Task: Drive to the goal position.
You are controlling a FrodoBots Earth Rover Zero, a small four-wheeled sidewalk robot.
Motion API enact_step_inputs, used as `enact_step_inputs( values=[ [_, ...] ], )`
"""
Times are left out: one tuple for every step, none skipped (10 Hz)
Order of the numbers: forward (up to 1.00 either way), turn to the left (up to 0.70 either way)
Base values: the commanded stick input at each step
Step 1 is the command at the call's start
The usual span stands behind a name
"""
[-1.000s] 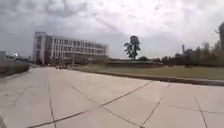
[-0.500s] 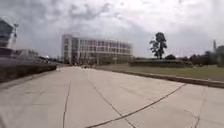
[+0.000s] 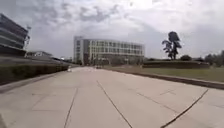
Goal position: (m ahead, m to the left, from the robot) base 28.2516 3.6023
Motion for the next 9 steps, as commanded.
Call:
enact_step_inputs(
  values=[
    [0.7, 0.0],
    [0.7, 0.0],
    [0.7, 0.0],
    [0.7, 0.0],
    [0.7, 0.0],
    [0.7, 0.0],
    [0.7, 0.0],
    [0.7, 0.0],
    [0.7, 0.06]
  ],
)
